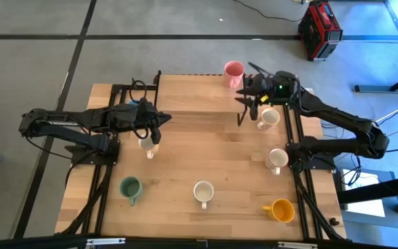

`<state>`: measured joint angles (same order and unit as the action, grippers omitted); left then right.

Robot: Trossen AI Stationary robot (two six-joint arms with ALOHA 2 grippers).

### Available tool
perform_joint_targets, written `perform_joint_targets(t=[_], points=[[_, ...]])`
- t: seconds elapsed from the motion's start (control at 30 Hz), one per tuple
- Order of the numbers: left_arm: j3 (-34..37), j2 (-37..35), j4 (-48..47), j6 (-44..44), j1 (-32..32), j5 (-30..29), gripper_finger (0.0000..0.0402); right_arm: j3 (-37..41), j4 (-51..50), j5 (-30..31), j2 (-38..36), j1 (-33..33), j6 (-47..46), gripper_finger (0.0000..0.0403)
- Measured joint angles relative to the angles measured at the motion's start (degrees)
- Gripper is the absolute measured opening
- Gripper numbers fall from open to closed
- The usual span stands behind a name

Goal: Place coffee mugs
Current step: Put the blue mug on the shelf

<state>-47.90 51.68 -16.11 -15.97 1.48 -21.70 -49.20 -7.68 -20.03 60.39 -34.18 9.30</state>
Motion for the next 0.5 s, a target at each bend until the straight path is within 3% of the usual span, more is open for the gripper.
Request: perform_joint_targets(t=[0.3, 0.5], points=[[0.00, 0.00, -0.85, -2.71, -0.04, -0.99, 0.0127, -1.17, -0.32, 7.43, 0.10, 20.17, -4.03, 0.0133], [0.00, -0.02, -1.17, -3.43, -0.09, 7.34, 0.0173, -1.17, -0.37, 20.32, 0.12, 31.25, -7.59, 0.0133]])
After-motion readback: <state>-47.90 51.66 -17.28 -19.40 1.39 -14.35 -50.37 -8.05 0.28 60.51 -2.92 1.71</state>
